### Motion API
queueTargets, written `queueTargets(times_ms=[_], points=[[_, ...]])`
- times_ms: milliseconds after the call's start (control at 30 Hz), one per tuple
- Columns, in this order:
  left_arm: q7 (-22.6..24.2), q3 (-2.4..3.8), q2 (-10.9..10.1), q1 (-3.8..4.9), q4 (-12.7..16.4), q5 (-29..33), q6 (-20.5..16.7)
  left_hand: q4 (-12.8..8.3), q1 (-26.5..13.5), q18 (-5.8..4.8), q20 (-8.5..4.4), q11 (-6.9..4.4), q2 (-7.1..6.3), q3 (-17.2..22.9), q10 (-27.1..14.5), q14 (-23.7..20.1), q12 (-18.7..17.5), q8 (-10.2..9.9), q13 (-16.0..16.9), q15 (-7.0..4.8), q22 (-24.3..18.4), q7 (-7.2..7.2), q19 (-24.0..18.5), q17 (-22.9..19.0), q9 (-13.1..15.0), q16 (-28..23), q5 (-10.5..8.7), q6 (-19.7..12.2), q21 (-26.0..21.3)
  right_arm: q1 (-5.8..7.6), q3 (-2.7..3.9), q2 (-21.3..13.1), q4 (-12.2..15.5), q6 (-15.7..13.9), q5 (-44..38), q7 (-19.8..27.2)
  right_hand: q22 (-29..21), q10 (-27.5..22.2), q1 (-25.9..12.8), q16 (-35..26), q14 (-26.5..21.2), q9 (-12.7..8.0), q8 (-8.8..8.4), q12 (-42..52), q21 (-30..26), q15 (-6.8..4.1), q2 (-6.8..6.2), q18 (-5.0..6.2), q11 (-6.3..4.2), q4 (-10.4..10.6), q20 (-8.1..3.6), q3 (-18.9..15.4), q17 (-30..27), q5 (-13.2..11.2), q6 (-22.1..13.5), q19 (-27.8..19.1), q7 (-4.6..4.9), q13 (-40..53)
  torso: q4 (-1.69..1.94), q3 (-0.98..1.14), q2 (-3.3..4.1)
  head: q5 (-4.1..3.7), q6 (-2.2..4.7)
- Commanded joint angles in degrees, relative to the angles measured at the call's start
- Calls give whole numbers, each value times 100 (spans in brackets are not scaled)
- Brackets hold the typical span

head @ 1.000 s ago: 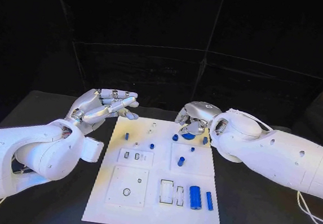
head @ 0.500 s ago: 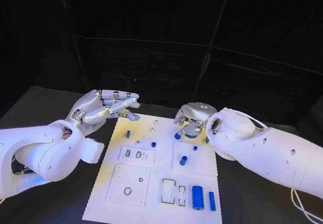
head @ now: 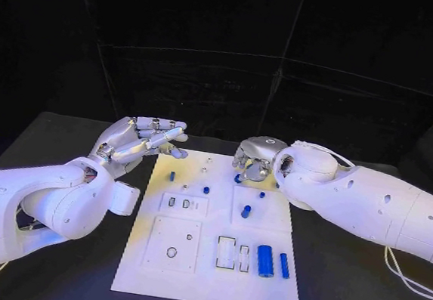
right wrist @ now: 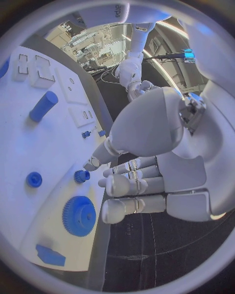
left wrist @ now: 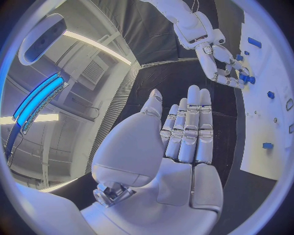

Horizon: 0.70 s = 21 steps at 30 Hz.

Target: Assemble the parts on the task board

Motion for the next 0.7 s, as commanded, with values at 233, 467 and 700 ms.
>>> queueTargets(times_ms=[233,467,700], points=[[17,5,30,9,-9,-36,101,-4,4,17,2,18,64,-45,-9,-55,-27,-25,-8,7,-10,40,-36,12,-9,-27,5,-1,-31,1,1,99,-121,239,-48,37,226,-31,-52,237,137,13,2,61,167,35,-15,-103,18,2,1,143,202,-22,44,114,22,7,-6,2,13,28,-49],[14,5,42,9,-3,-36,124,-5,6,17,3,19,69,-43,-9,-56,-29,-27,-8,8,-10,41,-37,15,-9,-27,6,-1,-32,-16,0,140,-183,364,-26,20,266,12,-91,308,113,17,6,92,210,42,12,-106,24,20,6,251,233,-13,94,111,40,9,-2,3,26,31,-87],[16,5,47,9,-14,-36,132,-5,6,17,3,19,69,-43,-9,-56,-29,-27,-8,8,-10,41,-37,15,-9,-27,6,-1,-32,-40,0,164,-237,486,-19,7,332,39,-113,392,101,20,8,109,262,48,12,-115,31,17,13,358,290,-10,144,124,56,6,-5,2,17,43,-131]])
